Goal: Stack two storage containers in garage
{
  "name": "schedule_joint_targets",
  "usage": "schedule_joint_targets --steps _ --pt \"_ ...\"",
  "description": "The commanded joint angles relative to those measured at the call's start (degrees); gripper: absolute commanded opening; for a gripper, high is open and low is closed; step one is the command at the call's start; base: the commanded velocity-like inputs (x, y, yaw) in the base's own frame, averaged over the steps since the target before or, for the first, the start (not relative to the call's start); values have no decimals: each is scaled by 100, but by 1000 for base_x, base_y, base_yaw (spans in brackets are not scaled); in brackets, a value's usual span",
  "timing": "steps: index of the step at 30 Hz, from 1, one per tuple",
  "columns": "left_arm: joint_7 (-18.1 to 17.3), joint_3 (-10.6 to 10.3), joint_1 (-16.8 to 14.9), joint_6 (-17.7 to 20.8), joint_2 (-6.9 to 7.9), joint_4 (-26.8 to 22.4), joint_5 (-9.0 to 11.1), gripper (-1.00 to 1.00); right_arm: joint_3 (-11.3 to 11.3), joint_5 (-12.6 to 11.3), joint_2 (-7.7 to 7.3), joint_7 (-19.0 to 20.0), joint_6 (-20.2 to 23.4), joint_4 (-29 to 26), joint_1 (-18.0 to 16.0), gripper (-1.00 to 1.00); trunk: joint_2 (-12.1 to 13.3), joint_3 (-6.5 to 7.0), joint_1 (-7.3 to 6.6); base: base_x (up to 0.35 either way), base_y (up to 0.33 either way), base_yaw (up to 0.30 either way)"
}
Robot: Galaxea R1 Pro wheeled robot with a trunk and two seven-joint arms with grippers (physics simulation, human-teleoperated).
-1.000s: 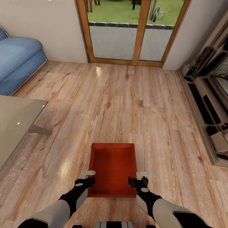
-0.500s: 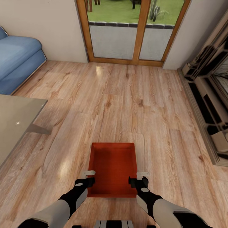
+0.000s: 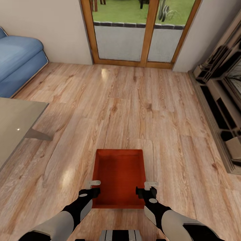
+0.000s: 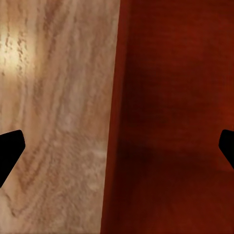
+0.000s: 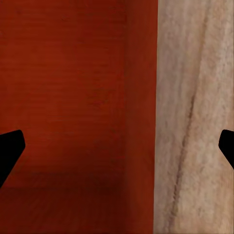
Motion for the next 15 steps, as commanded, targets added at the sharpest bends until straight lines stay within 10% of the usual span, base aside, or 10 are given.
schedule_joint_targets --steps 1,15 --pt "33 -53 -1 13 2 -6 52 100 -41 66 0 -25 -15 6 -3 100 -43 -21 22 0 0 0" --pt "40 -71 -1 14 20 -14 47 100 -41 74 -4 -25 -151 13 -3 100 -324 -147 176 0 0 0"
